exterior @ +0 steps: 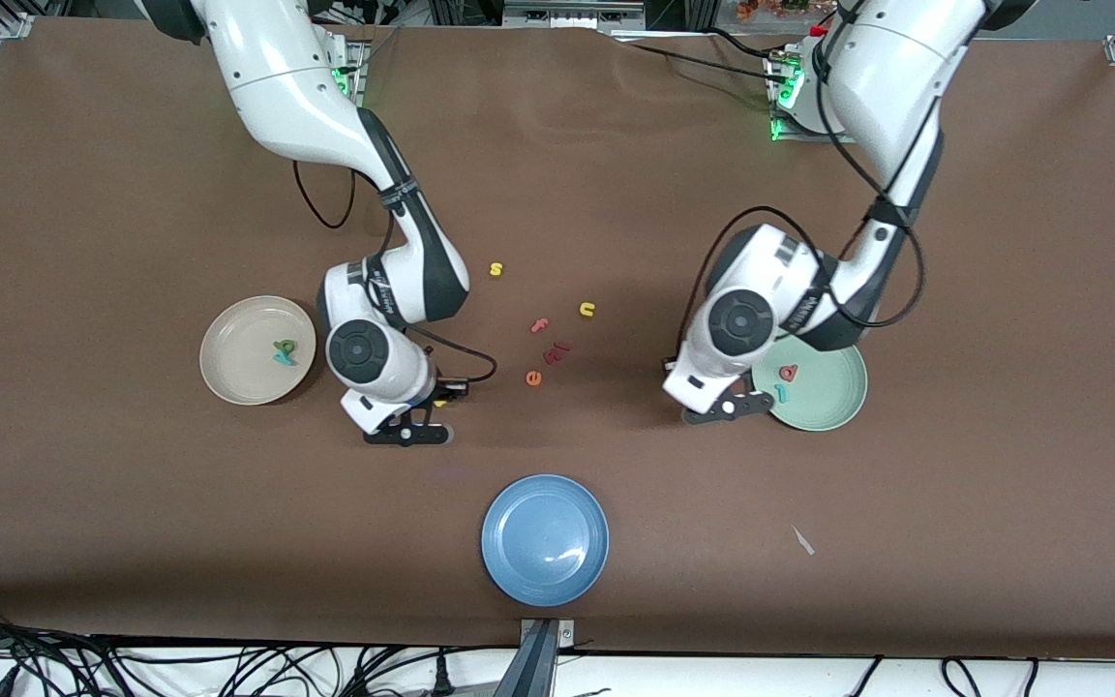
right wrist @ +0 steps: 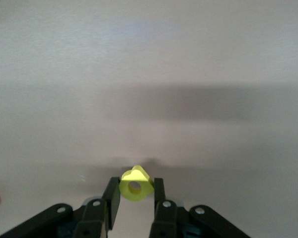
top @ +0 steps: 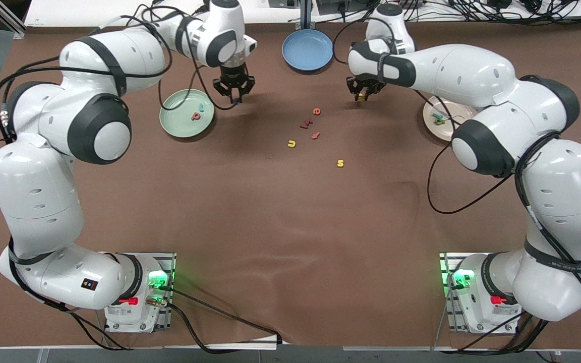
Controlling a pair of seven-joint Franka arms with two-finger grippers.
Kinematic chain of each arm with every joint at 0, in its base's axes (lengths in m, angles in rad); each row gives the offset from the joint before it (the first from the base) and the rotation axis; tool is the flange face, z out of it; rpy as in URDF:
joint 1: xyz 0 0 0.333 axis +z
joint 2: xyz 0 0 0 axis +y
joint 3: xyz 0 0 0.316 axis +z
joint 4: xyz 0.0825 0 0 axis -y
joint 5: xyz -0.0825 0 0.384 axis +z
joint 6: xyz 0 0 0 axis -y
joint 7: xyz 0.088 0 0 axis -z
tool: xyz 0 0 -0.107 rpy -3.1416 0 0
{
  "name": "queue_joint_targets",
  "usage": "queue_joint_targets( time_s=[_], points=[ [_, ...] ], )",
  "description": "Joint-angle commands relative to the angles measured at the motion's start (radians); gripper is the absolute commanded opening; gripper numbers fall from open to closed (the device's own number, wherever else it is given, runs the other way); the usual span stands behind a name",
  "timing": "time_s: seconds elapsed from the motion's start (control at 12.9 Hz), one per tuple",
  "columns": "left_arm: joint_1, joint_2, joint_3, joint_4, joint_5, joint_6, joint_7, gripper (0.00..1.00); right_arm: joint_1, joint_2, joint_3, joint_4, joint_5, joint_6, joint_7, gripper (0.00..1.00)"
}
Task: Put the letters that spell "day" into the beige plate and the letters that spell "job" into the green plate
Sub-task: 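Carry the yellow letter to the cream plate while the left gripper carries blue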
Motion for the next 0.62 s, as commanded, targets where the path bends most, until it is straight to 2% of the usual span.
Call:
queue_joint_targets(
  time_s=[0.0,0.23,0.31,0.39,0.46,0.54],
  points=[
    [0.035,-0.02,0.01,-0.023,0.089,-0.037,0.115,0.01,-0.002,-0.17,-0.044,-0.205,0.011,-0.006,-0.119,0.22],
    [0.118,-0.014,0.01,-0.054,0.136,-0.037,0.215,0.03,-0.002,-0.281,-0.134,-0.364,0.011,-0.013,-0.273,0.21],
    [0.13,-0.012,0.009,-0.06,0.137,-0.037,0.229,0.07,-0.002,-0.298,-0.167,-0.396,0.009,-0.016,-0.281,0.21],
    [0.13,-0.01,0.009,-0.066,0.137,-0.036,0.227,0.26,-0.002,-0.298,-0.196,-0.411,0.006,-0.021,-0.282,0.21],
    [0.129,-0.01,0.006,-0.066,0.132,-0.037,0.226,0.65,-0.002,-0.292,-0.226,-0.418,0.006,-0.026,-0.285,0.21],
    [0.129,-0.012,0.003,-0.066,0.123,-0.037,0.227,0.9,-0.003,-0.283,-0.251,-0.419,0.006,-0.027,-0.287,0.21]
  ],
)
